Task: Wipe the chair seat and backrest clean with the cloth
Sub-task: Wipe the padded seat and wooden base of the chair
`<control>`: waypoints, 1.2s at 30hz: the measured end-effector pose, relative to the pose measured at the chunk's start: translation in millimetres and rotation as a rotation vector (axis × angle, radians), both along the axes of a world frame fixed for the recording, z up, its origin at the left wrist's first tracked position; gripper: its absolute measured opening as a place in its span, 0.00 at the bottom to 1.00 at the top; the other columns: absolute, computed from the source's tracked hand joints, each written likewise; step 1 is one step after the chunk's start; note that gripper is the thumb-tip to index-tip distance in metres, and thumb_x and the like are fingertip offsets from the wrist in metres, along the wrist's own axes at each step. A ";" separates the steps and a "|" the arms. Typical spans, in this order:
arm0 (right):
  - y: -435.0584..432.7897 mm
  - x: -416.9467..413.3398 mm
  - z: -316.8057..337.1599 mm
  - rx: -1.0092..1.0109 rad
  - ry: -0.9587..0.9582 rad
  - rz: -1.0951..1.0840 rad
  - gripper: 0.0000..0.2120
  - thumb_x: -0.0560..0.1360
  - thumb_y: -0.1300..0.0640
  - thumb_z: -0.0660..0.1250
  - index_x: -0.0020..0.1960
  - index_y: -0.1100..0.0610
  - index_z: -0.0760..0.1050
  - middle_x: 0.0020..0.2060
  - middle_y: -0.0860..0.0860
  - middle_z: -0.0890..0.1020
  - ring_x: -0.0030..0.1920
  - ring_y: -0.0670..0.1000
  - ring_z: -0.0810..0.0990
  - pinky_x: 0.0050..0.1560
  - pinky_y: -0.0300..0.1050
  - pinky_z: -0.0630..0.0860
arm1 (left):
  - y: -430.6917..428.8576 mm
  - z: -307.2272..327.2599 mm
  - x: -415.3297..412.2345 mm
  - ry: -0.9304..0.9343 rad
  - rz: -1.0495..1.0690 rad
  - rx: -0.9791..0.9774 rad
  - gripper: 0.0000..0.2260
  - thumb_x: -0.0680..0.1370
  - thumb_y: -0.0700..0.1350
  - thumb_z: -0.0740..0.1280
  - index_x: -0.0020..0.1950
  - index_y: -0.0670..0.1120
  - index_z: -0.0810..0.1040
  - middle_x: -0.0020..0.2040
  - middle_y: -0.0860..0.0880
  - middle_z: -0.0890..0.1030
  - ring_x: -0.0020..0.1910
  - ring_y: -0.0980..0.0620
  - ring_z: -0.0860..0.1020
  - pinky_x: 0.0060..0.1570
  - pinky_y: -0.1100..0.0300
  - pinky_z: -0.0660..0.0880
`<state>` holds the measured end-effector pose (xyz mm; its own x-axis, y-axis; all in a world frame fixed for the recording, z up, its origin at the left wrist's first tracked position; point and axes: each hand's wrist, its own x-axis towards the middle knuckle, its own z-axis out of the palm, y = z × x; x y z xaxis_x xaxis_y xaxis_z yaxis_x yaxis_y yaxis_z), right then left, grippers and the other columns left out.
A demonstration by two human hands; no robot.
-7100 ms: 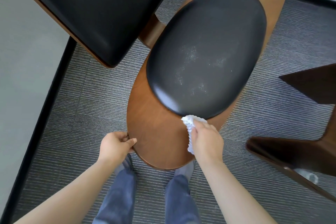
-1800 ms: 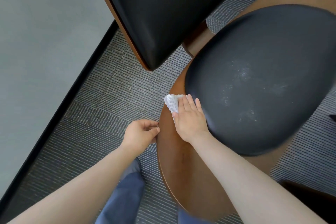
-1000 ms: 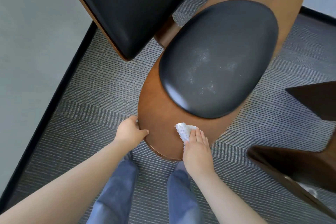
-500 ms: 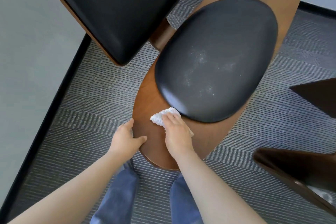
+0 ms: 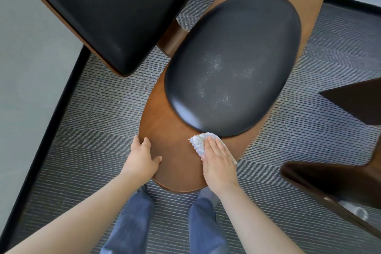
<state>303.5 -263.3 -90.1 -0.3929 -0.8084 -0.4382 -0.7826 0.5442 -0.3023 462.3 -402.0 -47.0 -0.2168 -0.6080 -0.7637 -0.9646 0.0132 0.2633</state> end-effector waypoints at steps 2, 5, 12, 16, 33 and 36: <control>14.8 -7.9 -1.4 0.034 0.047 -0.076 0.24 0.82 0.54 0.50 0.77 0.55 0.53 0.77 0.50 0.55 0.77 0.49 0.49 0.76 0.46 0.44 | 3.8 -0.4 -2.8 -0.017 -0.023 0.007 0.32 0.77 0.50 0.67 0.75 0.40 0.57 0.78 0.39 0.45 0.73 0.40 0.62 0.70 0.52 0.64; 32.7 -33.2 -2.4 0.100 0.076 -0.215 0.24 0.81 0.59 0.54 0.77 0.56 0.56 0.77 0.50 0.57 0.77 0.52 0.51 0.75 0.45 0.52 | 8.6 -2.0 -9.2 -0.067 -0.073 -0.007 0.34 0.76 0.54 0.68 0.74 0.41 0.57 0.77 0.38 0.42 0.75 0.37 0.57 0.73 0.50 0.60; 30.4 -103.0 13.6 0.002 0.169 -0.388 0.18 0.75 0.69 0.60 0.62 0.58 0.75 0.62 0.51 0.77 0.53 0.55 0.71 0.52 0.44 0.71 | 19.6 -5.2 -24.4 -0.158 -0.165 -0.033 0.28 0.74 0.59 0.66 0.68 0.46 0.66 0.77 0.37 0.48 0.75 0.33 0.48 0.75 0.44 0.46; 13.2 -106.9 28.4 -0.180 0.119 -0.385 0.16 0.77 0.64 0.62 0.64 0.61 0.74 0.63 0.54 0.76 0.56 0.59 0.72 0.58 0.49 0.72 | 18.3 2.8 -28.4 -0.149 -0.070 -0.065 0.27 0.75 0.55 0.67 0.70 0.44 0.66 0.77 0.37 0.51 0.75 0.33 0.51 0.75 0.45 0.51; -87.3 -36.4 -3.9 -0.257 0.084 -0.107 0.20 0.70 0.65 0.70 0.60 0.51 0.77 0.61 0.47 0.78 0.52 0.54 0.76 0.50 0.47 0.74 | -34.0 -27.9 -29.3 -0.075 -0.107 -0.089 0.29 0.75 0.54 0.68 0.73 0.47 0.65 0.77 0.42 0.58 0.76 0.41 0.55 0.74 0.48 0.56; -99.6 -23.0 -20.4 -0.215 0.032 -0.065 0.20 0.70 0.64 0.70 0.59 0.49 0.77 0.63 0.44 0.76 0.57 0.53 0.74 0.48 0.47 0.74 | -45.7 -38.1 -26.8 -0.079 -0.184 -0.075 0.30 0.75 0.55 0.67 0.74 0.47 0.63 0.77 0.42 0.57 0.76 0.42 0.54 0.75 0.51 0.54</control>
<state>280.5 -363.0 -110.5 -0.4583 -0.8545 -0.2446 -0.7591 0.5195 -0.3924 435.5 -447.7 -85.1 -0.2703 -0.6194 -0.7371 -0.9618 0.2075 0.1783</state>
